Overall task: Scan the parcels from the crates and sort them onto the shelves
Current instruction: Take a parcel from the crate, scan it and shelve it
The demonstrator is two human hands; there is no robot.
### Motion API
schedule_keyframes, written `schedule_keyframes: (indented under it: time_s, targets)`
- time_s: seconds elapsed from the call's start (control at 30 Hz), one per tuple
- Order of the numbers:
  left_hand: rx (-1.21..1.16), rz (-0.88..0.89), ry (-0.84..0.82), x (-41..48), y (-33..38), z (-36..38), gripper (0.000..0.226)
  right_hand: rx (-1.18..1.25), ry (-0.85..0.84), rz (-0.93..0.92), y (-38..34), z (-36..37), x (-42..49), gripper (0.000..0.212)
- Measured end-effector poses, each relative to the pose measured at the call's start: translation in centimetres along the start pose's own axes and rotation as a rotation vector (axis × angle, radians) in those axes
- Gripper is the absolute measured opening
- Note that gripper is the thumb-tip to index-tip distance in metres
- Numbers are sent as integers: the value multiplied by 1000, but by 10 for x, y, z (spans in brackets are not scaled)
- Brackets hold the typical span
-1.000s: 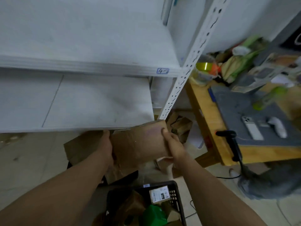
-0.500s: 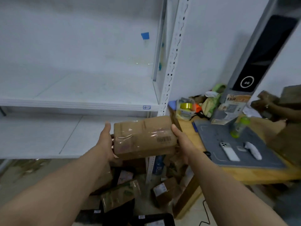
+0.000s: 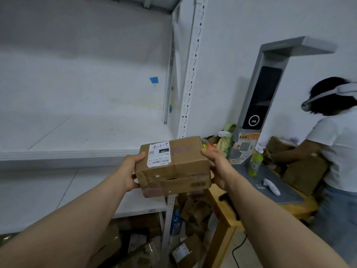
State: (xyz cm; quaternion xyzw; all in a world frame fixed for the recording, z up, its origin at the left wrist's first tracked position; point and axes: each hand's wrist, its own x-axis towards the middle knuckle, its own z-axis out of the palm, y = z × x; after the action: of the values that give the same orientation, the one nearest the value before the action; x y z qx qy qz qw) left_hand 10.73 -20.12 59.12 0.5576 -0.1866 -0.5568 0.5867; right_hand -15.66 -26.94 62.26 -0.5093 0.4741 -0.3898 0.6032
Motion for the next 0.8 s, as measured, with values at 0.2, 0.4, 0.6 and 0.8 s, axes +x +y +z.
schedule_keyframes:
  time_s: [0.2, 0.4, 0.6, 0.8]
  targets:
    - [-64, 2, -102, 10, 13, -23, 58, 41, 47, -94, -7, 17, -2, 41]
    - [46, 8, -237, 17, 21, -43, 66, 3, 60, -85, -3, 41, 14, 55]
    - [365, 172, -117, 27, 44, -53, 88, -481, 90, -139, -1, 68, 33, 82]
    - [1158, 271, -231, 24, 55, -38, 86, -859, -412, -155, -23, 102, 41, 112]
